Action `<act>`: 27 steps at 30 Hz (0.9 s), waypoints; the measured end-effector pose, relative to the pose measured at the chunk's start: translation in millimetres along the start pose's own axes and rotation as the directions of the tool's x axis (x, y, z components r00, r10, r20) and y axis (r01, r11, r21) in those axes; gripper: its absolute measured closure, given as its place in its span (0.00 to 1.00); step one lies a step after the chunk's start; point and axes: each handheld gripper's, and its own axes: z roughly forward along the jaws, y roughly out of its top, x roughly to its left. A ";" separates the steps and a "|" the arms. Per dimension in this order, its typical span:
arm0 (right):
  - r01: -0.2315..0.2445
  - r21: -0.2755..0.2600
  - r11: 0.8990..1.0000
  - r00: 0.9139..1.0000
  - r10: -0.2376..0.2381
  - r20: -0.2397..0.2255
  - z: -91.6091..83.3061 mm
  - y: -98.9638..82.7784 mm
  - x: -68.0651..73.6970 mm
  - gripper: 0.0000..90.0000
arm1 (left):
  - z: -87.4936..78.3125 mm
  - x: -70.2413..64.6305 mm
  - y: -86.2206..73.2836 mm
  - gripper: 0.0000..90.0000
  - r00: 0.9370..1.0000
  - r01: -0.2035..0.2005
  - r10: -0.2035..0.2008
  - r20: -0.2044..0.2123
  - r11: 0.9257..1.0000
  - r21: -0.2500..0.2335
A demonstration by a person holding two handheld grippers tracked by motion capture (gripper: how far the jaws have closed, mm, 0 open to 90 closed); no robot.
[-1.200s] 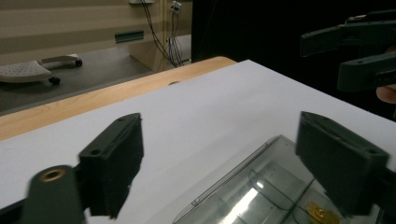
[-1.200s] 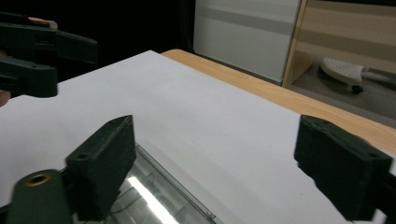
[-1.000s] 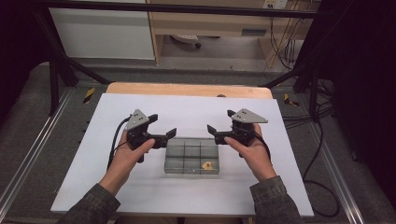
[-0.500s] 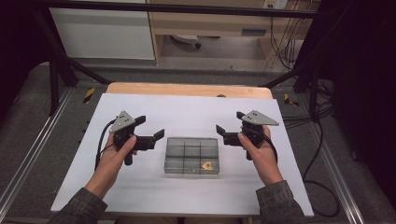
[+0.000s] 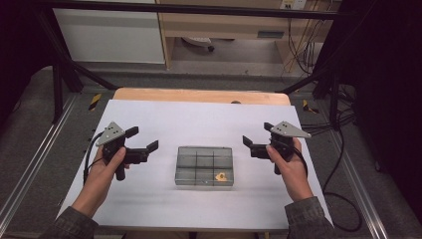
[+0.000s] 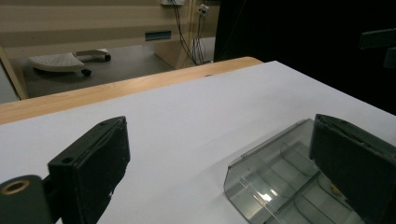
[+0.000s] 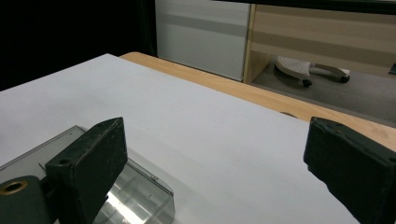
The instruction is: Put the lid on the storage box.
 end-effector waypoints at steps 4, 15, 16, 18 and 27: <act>-0.007 0.003 1.000 1.000 0.007 0.007 -7.6 -1.9 -2.8 0.07 | -5.9 1.6 1.1 0.06 1.000 -0.006 0.006 0.004 1.000 -0.016; -0.034 0.004 0.999 0.999 0.034 0.040 -27.3 -14.5 -14.6 0.06 | -28.2 8.8 -13.2 0.06 0.999 0.013 -0.013 -0.047 1.000 0.013; -0.035 0.008 0.999 0.999 0.035 0.040 -28.4 -17.0 -15.5 0.05 | -30.1 9.8 -15.7 0.06 0.999 0.013 -0.012 -0.052 1.000 0.016; -0.040 0.015 0.999 0.998 0.039 0.043 -30.1 -22.2 -16.6 0.05 | -33.5 12.5 -20.4 0.06 0.998 0.013 -0.012 -0.061 1.000 0.022; -0.066 0.063 0.996 0.996 0.062 0.057 -36.1 -51.7 -19.6 0.05 | -41.3 21.4 -42.7 0.06 0.996 0.037 -0.031 -0.087 0.997 0.064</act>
